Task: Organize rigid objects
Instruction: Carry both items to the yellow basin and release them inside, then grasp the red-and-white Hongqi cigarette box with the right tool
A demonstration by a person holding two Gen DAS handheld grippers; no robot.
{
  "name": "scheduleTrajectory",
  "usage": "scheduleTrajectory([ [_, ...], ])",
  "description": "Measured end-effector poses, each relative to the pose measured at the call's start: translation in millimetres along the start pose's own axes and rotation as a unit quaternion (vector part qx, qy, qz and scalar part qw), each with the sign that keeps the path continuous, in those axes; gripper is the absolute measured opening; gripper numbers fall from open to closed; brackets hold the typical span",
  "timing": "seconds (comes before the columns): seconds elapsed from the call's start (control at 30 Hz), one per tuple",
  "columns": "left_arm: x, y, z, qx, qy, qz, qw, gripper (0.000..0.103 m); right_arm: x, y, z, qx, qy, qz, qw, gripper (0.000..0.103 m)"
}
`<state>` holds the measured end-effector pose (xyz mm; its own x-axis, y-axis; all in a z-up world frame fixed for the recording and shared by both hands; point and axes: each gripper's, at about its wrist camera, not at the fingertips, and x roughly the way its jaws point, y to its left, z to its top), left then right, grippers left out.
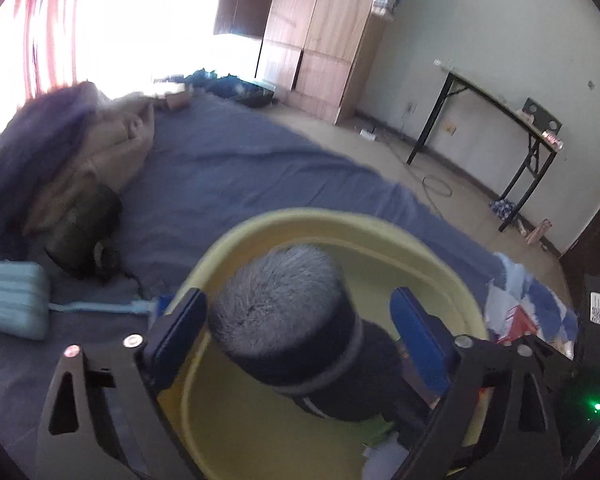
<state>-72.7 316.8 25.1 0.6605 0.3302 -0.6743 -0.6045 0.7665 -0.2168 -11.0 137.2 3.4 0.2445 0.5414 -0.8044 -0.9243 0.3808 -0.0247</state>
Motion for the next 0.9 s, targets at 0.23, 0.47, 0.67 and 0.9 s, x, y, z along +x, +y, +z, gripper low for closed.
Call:
scheduleTrajectory([
  [0.23, -75, -39, 7, 0.047, -0.092, -0.06, 0.9929, 0.103, -110, -32, -27, 0.053, -0.122, -0.092, 0.987, 0.103],
  [0.47, -55, -163, -9, 0.148, -0.047, -0.199, 0.9675, 0.103, -239, -120, -135, 0.192, -0.197, -0.189, 0.943, 0.103],
  [0.67, 4, -264, -66, 0.276, 0.042, -0.204, 0.9382, 0.103, -255, -192, -215, 0.315, -0.164, -0.201, 0.913, 0.103],
  [0.9, 30, -326, -129, 0.361, 0.071, -0.193, 0.9096, 0.103, -220, -235, -226, 0.333, -0.083, -0.207, 0.916, 0.103],
])
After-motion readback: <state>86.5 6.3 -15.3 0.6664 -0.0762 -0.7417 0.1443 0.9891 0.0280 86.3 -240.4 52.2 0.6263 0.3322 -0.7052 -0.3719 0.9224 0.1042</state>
